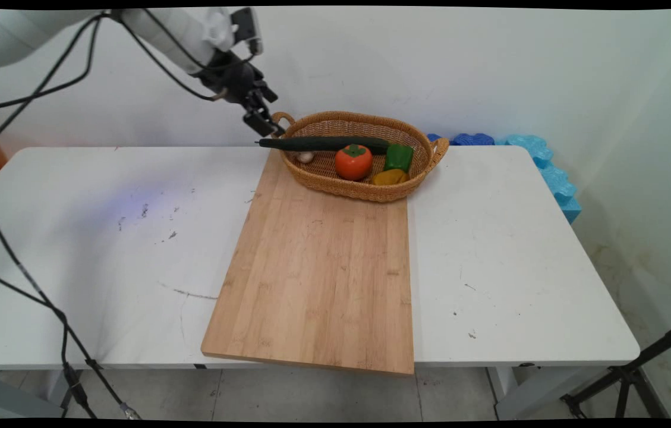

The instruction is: Pick up the cucumber from the vegetable basket

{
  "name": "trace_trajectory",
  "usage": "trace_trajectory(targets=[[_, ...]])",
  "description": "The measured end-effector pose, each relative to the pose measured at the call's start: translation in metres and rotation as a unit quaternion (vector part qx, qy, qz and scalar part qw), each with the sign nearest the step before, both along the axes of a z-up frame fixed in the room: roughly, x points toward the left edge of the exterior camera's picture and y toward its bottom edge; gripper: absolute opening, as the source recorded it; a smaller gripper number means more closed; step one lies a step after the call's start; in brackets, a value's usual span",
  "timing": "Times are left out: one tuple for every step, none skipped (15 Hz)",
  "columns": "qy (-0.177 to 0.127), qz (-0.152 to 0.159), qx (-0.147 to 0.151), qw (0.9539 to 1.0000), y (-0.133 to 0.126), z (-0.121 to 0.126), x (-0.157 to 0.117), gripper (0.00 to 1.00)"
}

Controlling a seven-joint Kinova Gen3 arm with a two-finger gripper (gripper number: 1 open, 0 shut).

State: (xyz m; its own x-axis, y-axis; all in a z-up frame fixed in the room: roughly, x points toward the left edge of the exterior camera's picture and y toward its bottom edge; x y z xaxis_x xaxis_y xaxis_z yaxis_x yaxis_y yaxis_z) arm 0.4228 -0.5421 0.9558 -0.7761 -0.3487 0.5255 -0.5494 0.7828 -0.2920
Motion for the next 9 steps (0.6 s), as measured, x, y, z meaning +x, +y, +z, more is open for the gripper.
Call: trace_trajectory(targets=[[-0.003, 0.001, -0.001, 1.0000, -0.008, -0.005, -0.006, 1.00], [-0.006, 0.002, -0.001, 1.0000, -0.017, -0.011, -0.012, 1.00], [-0.010, 0.002, -0.001, 1.0000, -0.026, -0.018, -0.018, 1.00], [-0.013, 0.002, -0.001, 0.9999, -0.032, -0.023, -0.022, 1.00], [-0.016, 0.003, -0.001, 0.9999, -0.039, -0.029, -0.027, 1.00], [-0.020, 0.003, 0.000, 0.9998, -0.045, -0.035, -0.031, 1.00], [-0.023, 0.003, 0.001, 0.9997, -0.050, -0.040, -0.034, 1.00], [-0.026, 0.003, 0.002, 0.9997, -0.056, -0.046, -0.038, 1.00], [-0.029, 0.003, 0.003, 0.9996, -0.061, -0.052, -0.041, 1.00]])
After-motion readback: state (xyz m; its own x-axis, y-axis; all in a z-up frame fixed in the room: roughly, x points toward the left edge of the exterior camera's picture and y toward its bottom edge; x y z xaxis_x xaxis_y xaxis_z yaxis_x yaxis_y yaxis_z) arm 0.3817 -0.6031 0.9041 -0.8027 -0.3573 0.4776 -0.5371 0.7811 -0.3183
